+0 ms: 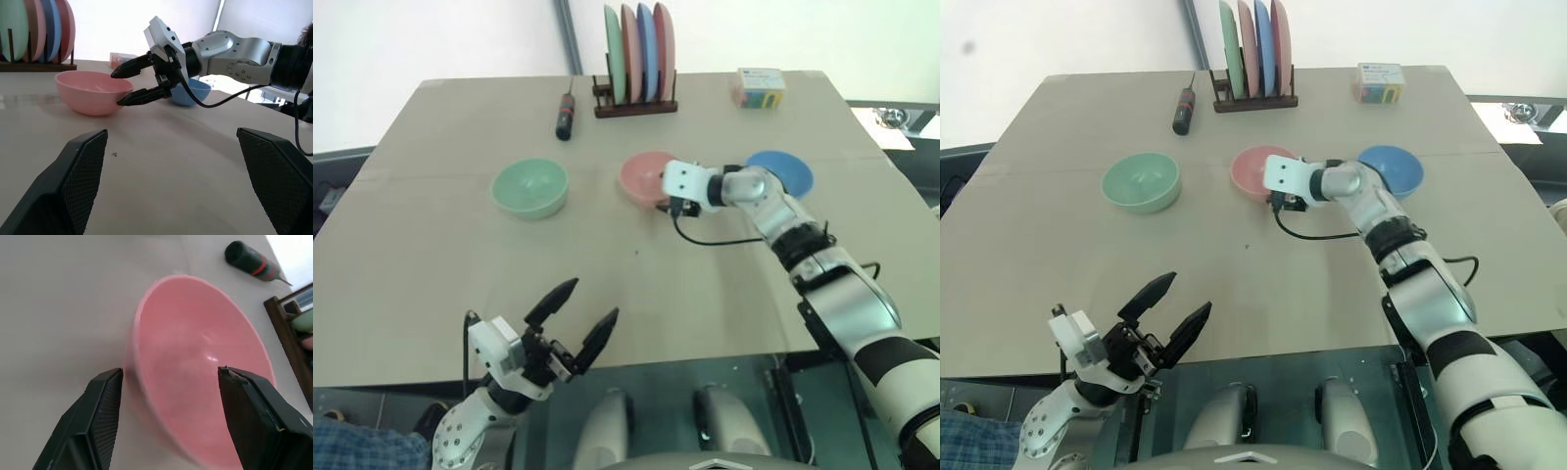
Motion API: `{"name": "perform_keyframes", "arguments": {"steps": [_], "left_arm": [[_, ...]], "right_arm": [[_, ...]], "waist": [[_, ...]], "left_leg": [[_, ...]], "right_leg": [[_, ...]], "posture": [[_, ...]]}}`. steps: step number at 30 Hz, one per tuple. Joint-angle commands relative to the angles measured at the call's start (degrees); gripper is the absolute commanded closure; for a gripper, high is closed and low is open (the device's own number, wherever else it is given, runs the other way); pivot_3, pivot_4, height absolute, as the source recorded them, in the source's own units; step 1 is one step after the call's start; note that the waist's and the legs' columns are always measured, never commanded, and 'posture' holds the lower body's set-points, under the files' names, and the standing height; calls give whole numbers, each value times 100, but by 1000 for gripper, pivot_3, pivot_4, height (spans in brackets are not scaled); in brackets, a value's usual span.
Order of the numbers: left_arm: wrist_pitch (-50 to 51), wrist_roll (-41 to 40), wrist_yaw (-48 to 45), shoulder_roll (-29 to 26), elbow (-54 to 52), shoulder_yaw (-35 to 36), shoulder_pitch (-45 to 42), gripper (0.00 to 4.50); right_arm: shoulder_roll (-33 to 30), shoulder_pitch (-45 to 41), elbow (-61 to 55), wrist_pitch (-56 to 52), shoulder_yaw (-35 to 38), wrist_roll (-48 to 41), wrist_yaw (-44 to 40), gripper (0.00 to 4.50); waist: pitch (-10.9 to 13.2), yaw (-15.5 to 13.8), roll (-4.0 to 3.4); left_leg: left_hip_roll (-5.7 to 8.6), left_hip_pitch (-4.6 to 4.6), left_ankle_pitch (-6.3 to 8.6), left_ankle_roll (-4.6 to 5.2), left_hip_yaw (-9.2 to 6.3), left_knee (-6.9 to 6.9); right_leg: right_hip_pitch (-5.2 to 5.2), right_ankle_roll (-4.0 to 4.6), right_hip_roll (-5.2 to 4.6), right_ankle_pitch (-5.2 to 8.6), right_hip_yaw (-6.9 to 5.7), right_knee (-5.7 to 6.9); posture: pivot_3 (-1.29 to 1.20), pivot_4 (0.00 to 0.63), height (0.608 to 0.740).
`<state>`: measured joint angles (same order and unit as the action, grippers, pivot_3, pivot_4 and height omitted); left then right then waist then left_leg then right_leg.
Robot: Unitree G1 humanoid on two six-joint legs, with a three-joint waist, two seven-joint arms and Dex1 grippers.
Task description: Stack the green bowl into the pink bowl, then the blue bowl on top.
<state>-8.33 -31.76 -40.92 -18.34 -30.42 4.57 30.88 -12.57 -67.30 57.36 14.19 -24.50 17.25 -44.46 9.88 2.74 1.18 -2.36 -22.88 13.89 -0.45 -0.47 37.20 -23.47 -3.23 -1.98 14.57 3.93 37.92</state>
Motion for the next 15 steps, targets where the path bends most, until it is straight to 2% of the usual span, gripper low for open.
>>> {"name": "perform_keyframes", "arguments": {"steps": [1, 2, 3, 8, 10, 15], "left_arm": [[-235, 75, 87, 94, -285, 64, 227, 0], [-249, 84, 111, 118, -302, 64, 263, 0], [-259, 88, 125, 132, -317, 63, 291, 0], [-313, 149, 187, 157, -343, 72, 383, 0], [-328, 154, 203, 150, -343, 73, 390, 0], [-332, 146, 211, 106, -354, 41, 399, 0]], "right_arm": [[252, -372, 573, 263, -284, 427, 133, 1270], [323, -429, 688, 297, -296, 465, 130, 1662], [383, -472, 777, 320, -293, 484, 111, 1776], [531, -599, 1046, 416, -274, 600, 107, 3877], [528, -629, 1104, 458, -248, 616, 109, 4472], [410, -645, 954, 586, -132, 532, -52, 4472]], "waist": [[1, -5, -1], [2, -16, -1], [4, -23, -1], [7, -18, -3], [8, -14, -4], [10, -12, -6]], "left_leg": [[0, -1, 0, 0, 0, 0], [0, -2, 0, 0, 1, 0], [0, -2, 0, 0, 1, -1], [0, -4, 0, 0, 3, 1], [0, -4, 0, 0, 3, 0], [0, -6, 0, 0, 4, 0]], "right_leg": [[-1, 0, 0, 0, 0, 0], [-1, 1, 0, 0, 1, 0], [-1, 1, -1, 0, 0, -1], [-5, 2, -1, 1, 2, 1], [-7, 2, -1, 1, 2, 3], [-11, 1, 0, 1, 3, 3]], "posture": [[0, 150, 740], [0, 150, 740], [0, 150, 740], [0, 150, 740], [0, 150, 740], [0, 150, 740]]}}
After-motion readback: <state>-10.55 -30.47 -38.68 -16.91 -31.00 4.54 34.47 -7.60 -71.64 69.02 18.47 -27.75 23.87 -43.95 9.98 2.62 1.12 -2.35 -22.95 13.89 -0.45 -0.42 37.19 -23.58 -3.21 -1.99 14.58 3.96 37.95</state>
